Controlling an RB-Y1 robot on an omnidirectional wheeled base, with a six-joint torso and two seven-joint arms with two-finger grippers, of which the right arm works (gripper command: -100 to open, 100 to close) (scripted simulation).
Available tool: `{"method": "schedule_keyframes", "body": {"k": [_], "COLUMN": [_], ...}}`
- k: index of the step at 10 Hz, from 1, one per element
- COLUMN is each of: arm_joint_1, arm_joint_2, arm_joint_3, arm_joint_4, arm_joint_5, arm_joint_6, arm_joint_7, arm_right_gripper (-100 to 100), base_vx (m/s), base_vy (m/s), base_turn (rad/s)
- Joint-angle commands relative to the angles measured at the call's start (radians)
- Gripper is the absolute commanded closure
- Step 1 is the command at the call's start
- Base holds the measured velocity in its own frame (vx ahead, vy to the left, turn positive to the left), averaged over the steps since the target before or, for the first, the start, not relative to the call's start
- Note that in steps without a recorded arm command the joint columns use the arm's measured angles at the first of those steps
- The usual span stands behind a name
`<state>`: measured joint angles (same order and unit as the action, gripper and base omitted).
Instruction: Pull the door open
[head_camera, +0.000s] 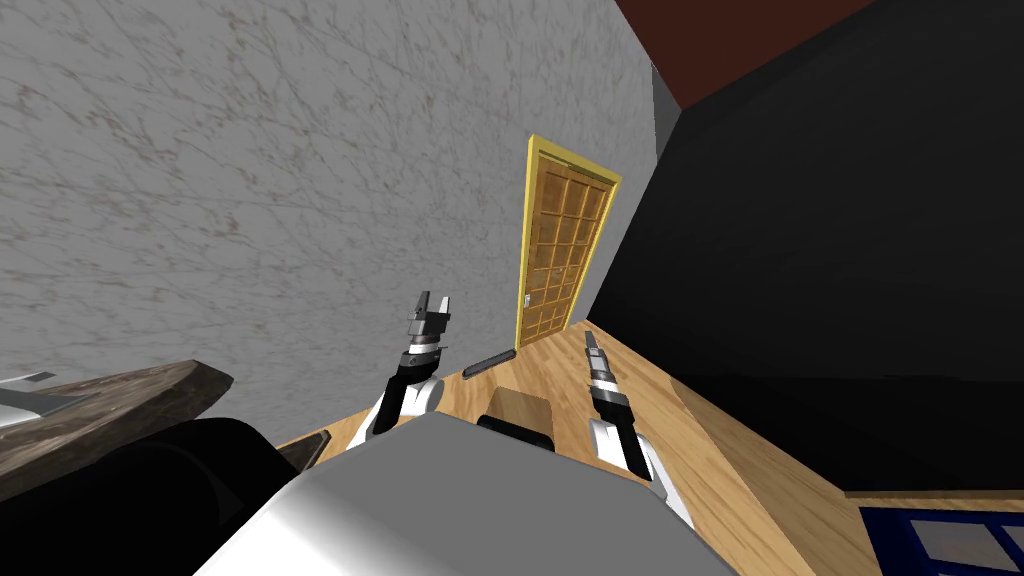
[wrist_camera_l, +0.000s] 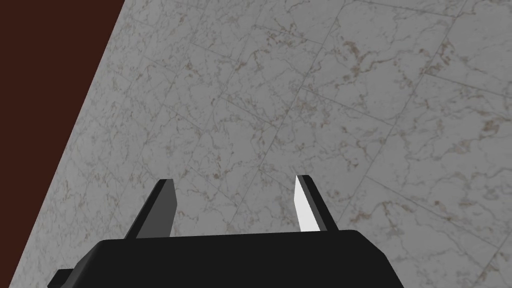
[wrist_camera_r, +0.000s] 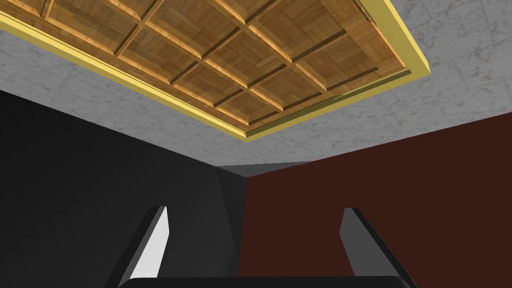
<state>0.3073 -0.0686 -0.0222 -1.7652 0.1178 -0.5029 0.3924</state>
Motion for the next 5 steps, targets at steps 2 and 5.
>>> {"method": "schedule_keyframes", "body": {"k": [2, 5], "arm_joint_1": [-0.026, -0.052], "arm_joint_2": [-0.003, -0.008], "arm_joint_3": [0.007, 0.014], "arm_joint_4": [0.066, 0.137], "arm_joint_5": [0.017, 0.036], "arm_joint_6": [-0.021, -0.044], "arm_joint_7": [0.054, 0.114], "arm_right_gripper": [-100, -100], "base_vx": [0.074, 0.088], "base_vy": [-0.043, -0.045], "base_turn": [0.047, 0.047]}}
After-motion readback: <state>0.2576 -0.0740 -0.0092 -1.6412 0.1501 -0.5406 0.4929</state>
